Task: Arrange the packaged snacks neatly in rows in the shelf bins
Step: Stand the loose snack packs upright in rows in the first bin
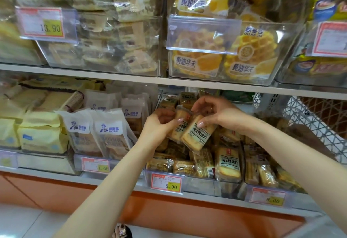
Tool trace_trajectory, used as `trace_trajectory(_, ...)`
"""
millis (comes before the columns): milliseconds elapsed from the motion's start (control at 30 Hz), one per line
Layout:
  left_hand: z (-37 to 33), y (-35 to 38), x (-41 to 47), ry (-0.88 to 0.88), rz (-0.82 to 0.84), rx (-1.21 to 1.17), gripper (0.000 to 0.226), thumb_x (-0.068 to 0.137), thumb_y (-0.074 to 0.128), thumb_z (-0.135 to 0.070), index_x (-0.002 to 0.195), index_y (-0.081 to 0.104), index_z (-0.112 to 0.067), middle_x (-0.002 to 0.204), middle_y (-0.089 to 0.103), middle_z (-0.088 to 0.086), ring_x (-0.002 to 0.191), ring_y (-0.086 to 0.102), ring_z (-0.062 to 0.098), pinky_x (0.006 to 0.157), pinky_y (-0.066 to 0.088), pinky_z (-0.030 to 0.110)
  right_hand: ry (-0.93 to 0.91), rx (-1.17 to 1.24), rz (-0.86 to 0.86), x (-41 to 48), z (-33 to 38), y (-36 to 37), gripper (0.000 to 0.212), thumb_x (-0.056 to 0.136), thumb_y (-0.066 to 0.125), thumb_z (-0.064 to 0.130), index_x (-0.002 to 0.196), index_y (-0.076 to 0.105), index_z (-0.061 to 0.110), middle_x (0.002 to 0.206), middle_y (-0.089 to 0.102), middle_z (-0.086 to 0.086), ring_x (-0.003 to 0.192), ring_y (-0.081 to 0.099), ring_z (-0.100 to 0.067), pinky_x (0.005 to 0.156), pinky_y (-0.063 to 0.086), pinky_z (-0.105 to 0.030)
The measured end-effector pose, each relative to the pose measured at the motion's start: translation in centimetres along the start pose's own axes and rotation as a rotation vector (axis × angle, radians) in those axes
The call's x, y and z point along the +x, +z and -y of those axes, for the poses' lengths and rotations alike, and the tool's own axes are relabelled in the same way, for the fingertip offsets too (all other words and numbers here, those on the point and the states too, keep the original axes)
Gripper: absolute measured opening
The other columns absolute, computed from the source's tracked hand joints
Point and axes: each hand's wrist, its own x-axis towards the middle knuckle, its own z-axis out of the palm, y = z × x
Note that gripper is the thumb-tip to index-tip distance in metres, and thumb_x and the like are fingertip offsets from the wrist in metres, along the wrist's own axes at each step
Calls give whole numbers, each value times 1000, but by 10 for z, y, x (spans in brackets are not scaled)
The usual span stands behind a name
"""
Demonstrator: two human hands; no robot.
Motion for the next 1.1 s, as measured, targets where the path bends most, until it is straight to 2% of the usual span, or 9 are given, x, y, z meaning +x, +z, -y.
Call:
trace_trajectory(67, -2, 3, -1, 21, 68, -18, 31, 81, 69, -25, 108, 57, -16, 100, 67, -3, 92, 64, 9, 69, 52, 14, 3, 17, -28, -3, -3, -2, 34, 68, 77, 2, 88, 60, 24, 95, 66, 2, 86, 64, -11, 71, 52, -21)
trace_trajectory(233, 1, 14, -4, 65, 252, 70, 77, 62, 80, -43, 127, 43, -25, 121, 56, -9, 109, 55, 2, 89, 46, 16, -52, 80, -131, -21, -11, -8, 32, 68, 77, 0, 86, 61, 21, 90, 66, 2, 79, 63, -5, 69, 51, -16)
trace_trajectory(300, 1, 20, -8, 72, 286, 98, 80, 67, 82, -31, 133, 37, -25, 121, 53, -10, 108, 53, 0, 84, 45, 8, -72, 89, -166, -27, -14, -7, 31, 68, 77, 1, 85, 61, 22, 90, 65, 4, 81, 63, -3, 71, 51, -15)
trace_trajectory(400, 2, 25, -11, 108, 293, 165, 77, 71, 79, -19, 134, 36, -24, 121, 53, -7, 107, 54, 2, 86, 47, 13, -108, -47, -222, -35, -15, -1, 33, 69, 77, 8, 93, 62, 25, 98, 63, 11, 91, 58, 3, 78, 45, -9)
trace_trajectory(500, -3, 21, -13, 165, 353, 201, 71, 72, 77, -13, 128, 37, -31, 117, 52, -14, 105, 54, -1, 84, 46, 9, -142, -188, -235, -46, -16, -3, 60, 68, 81, 23, 117, 49, 36, 114, 46, 31, 106, 44, 16, 87, 33, 0)
trace_trajectory(600, -7, 16, -17, 225, 452, 223, 73, 72, 78, -13, 130, 38, -31, 125, 50, -9, 111, 54, 2, 89, 47, 15, -76, -102, -103, -57, -21, -6, 84, 63, 82, 40, 132, 34, 46, 128, 43, 29, 119, 40, 13, 97, 33, -8)
trace_trajectory(700, -3, 16, -20, 273, 491, 282, 79, 66, 77, -23, 133, 37, -33, 131, 45, -7, 117, 51, 4, 96, 46, 24, -60, -108, 12, -66, -22, -2, 87, 69, 81, 34, 136, 29, 47, 135, 44, 15, 123, 42, 8, 99, 41, -18)
trace_trajectory(900, -3, 12, -18, 241, 454, 289, 79, 66, 82, -29, 133, 39, -27, 133, 48, -9, 120, 48, 0, 101, 42, 22, -121, -226, -89, -76, -26, 2, 86, 69, 80, 28, 137, 30, 41, 122, 52, 17, 110, 53, 2, 94, 45, -20)
trace_trajectory(1100, -1, -11, -5, 145, 38, 299, 31, 84, 64, -23, 114, 59, -16, 109, 65, -7, 102, 61, 5, 91, 48, 22, -146, -484, -200, -80, -46, 5, 85, 61, 62, 58, 138, 26, 46, 128, 54, 12, 116, 52, -7, 99, 42, -42)
